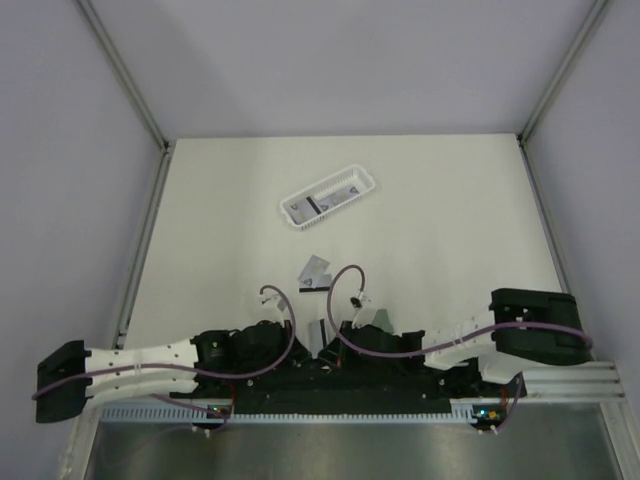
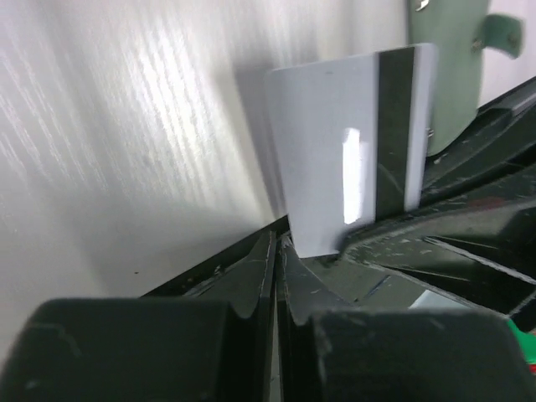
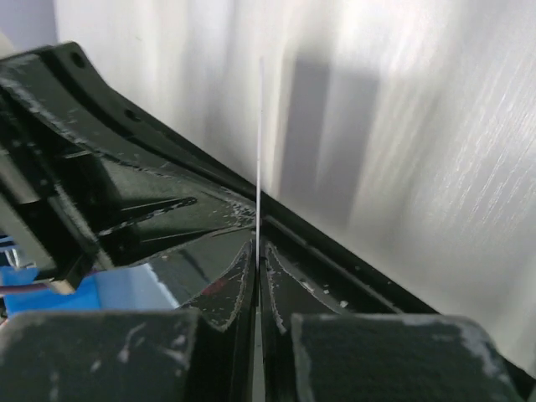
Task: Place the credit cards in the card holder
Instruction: Pick up the credit card at the corner of the board.
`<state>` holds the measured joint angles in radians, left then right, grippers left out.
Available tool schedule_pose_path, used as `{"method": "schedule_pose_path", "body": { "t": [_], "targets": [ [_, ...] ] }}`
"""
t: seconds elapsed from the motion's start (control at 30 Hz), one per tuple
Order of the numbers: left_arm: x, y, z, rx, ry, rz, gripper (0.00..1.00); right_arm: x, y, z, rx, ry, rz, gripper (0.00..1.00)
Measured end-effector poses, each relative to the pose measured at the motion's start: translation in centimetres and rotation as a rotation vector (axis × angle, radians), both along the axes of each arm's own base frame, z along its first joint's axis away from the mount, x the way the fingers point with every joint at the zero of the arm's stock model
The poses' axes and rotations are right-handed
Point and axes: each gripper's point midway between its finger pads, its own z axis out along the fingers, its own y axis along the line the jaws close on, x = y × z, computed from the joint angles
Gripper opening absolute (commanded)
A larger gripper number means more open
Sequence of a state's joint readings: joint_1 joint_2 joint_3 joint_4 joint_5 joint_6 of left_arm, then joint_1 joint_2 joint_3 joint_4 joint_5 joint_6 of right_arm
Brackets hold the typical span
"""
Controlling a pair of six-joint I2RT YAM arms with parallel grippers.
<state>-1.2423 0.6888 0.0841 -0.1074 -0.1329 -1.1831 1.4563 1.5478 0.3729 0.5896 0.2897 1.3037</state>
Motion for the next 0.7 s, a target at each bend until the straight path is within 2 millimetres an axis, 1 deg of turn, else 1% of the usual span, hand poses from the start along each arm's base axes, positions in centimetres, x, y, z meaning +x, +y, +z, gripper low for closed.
{"method": "schedule_pose_path", "body": {
  "t": [0.07,0.13,0.3,0.33,0.4,0.43,0.5,0.57,0.63,0.7],
  "targets": [
    [0.4,0.0,0.9,-0.005,-0.024,0.012,0.22,0.6,-0.4,1.8,0.013,-0.04,-0.013,0.0],
    [0.9,-0.1,2.6,-0.026,-0.055,0.023,0.32,1.2,-1.0,3.5,0.019,-0.086,-0.031,0.0],
    [2.4,-1.0,9.7,-0.17,-0.187,0.041,0.55,3.2,-3.1,8.8,0.011,-0.225,-0.062,0.0],
    [2.6,-1.1,10.8,-0.194,-0.209,0.042,0.6,3.5,-3.4,9.8,0.026,-0.242,-0.056,0.0],
    [2.9,-1.3,13.3,-0.25,-0.261,0.038,0.74,4.4,-4.1,12.2,0.082,-0.268,-0.044,0.0],
    [3.0,-1.4,14.2,-0.272,-0.289,0.031,0.78,4.8,-4.5,13.6,0.13,-0.279,-0.035,0.0],
    [3.0,-1.6,16.0,-0.322,-0.335,0.015,0.83,5.2,-5.3,16.2,0.232,-0.308,-0.016,0.0],
    [2.9,-2.0,17.9,-0.382,-0.383,-0.009,0.84,5.0,-5.8,17.9,0.305,-0.323,0.016,0.0],
    [2.8,-2.5,19.6,-0.438,-0.425,-0.033,0.85,4.3,-5.9,19.1,0.362,-0.327,0.067,0.0],
    [2.6,-2.8,21.1,-0.485,-0.463,-0.056,0.85,3.5,-5.7,19.9,0.402,-0.325,0.118,0.0]
  ]
}}
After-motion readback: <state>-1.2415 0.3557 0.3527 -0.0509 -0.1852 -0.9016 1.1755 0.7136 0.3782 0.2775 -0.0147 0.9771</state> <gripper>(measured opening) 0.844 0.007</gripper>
